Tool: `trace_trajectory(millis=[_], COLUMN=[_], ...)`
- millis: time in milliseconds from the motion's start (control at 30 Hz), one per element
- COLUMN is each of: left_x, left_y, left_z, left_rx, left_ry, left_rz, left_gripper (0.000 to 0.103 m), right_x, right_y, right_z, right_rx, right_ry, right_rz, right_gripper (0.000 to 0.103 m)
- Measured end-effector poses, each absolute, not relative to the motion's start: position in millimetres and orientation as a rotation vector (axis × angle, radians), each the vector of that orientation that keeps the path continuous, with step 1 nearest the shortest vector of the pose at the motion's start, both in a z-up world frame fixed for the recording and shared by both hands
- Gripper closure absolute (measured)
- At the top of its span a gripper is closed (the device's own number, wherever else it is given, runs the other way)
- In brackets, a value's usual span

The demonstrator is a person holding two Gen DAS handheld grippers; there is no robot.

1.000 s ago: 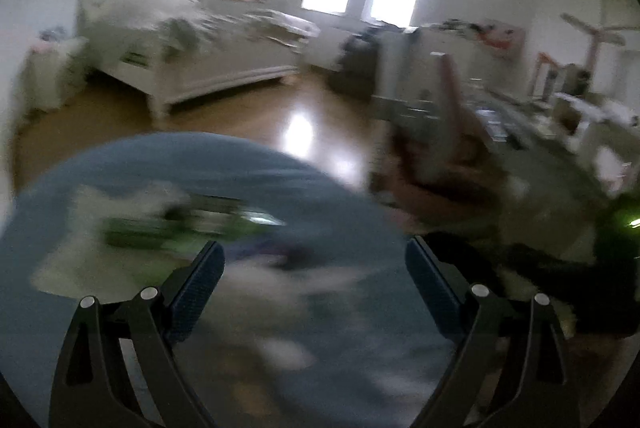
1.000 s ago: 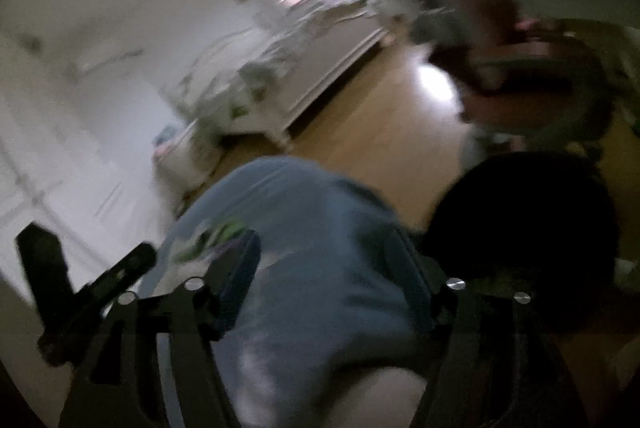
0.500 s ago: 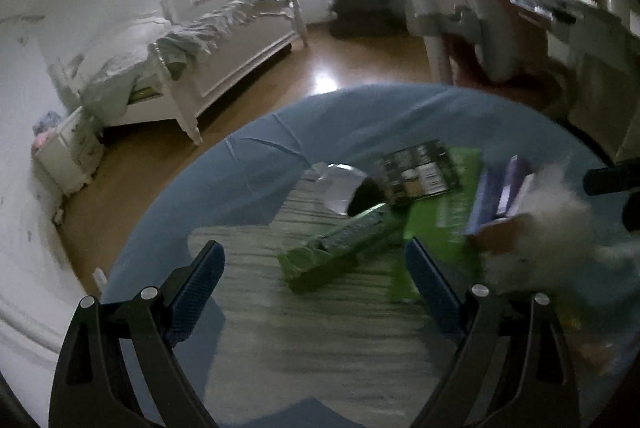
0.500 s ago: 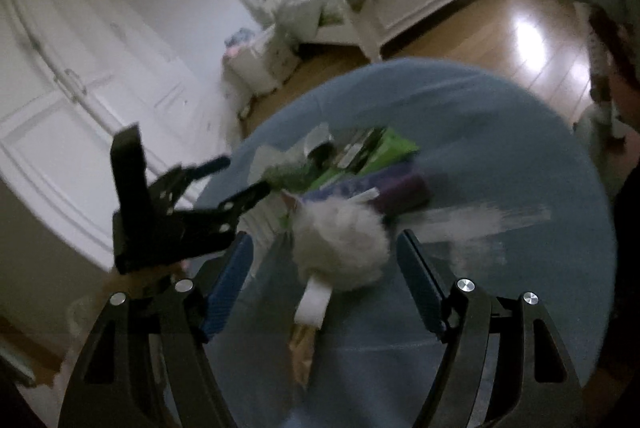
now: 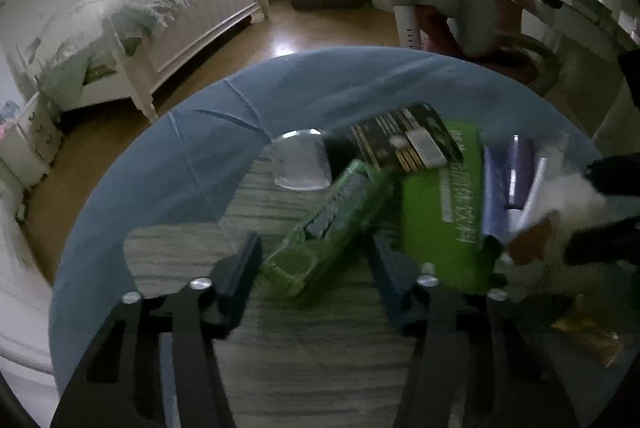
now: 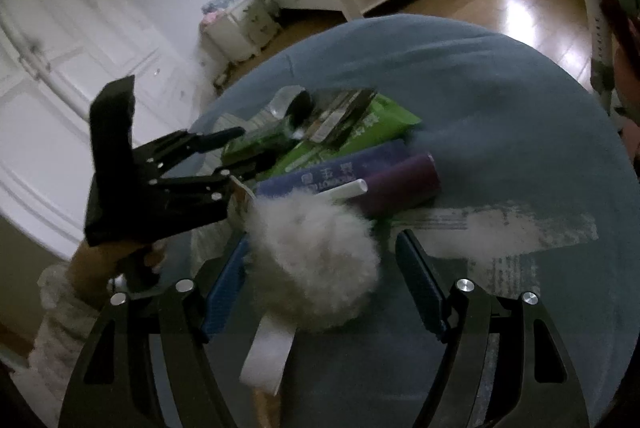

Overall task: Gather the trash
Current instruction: 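Grasp the green can with the left tool while the right tool grasps the white plush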

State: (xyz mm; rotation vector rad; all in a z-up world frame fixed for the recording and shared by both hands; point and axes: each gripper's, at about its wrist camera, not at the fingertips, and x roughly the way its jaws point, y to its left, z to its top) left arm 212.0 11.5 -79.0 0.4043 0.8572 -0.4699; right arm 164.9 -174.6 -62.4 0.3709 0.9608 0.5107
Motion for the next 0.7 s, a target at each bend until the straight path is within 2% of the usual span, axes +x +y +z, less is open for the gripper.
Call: trace_trajectory(millis=[133,567,700], left_x=[196,107,85], left_y=[11,20,9], left_z=[-79,-41,-26], left_rx=[0.322,0.083,0.046], left_ry=[0.893,0.738,0.701], left_rz=[-0.431,-0.294,-0.269], left_gripper=[0.069,0.075,0.082], right_x=[153,94,80], right_y=[-178,-233,-241], right_z=[-55,-15,-4], right_rx=[0.347,0.470,0.486], right_ry=[0.929,0.749,0.712], right_rz=[0.516,0.509,0.502], right_gripper=[0.061,0.061,0.061])
